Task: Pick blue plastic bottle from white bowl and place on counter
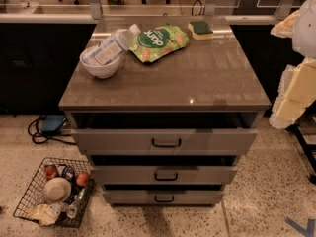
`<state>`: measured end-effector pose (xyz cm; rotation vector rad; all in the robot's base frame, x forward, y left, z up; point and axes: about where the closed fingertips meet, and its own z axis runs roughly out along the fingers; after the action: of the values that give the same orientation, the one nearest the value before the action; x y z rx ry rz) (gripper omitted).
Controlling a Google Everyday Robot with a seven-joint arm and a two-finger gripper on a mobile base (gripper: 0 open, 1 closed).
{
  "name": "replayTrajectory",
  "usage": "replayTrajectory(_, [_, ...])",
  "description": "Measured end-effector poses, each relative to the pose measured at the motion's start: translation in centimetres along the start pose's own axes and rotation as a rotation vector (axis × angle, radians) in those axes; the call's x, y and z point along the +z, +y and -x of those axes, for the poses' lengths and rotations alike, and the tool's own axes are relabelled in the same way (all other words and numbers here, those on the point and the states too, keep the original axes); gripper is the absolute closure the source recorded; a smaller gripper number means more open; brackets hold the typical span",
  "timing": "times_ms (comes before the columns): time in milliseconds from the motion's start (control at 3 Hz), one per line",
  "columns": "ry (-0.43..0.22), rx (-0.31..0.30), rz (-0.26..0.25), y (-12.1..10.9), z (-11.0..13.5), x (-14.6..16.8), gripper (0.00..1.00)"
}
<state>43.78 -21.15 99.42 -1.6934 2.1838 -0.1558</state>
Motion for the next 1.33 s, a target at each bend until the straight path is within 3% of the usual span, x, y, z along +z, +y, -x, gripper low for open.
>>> replayTrajectory(333, [0.0,0.0,0.0,0.0,0.0,0.0,0.0])
replayTrajectory(667, [-0.061,-0.012,-0.024,-1.7,1.0,0.1,0.0])
replayTrajectory(1000, [-0.192,-0.037,-0.05,-5.1,2.8,0.4,0.0])
replayTrajectory(1333, [-0.389,-0.036,-0.074,-9.0,5.1,1.0,0.0])
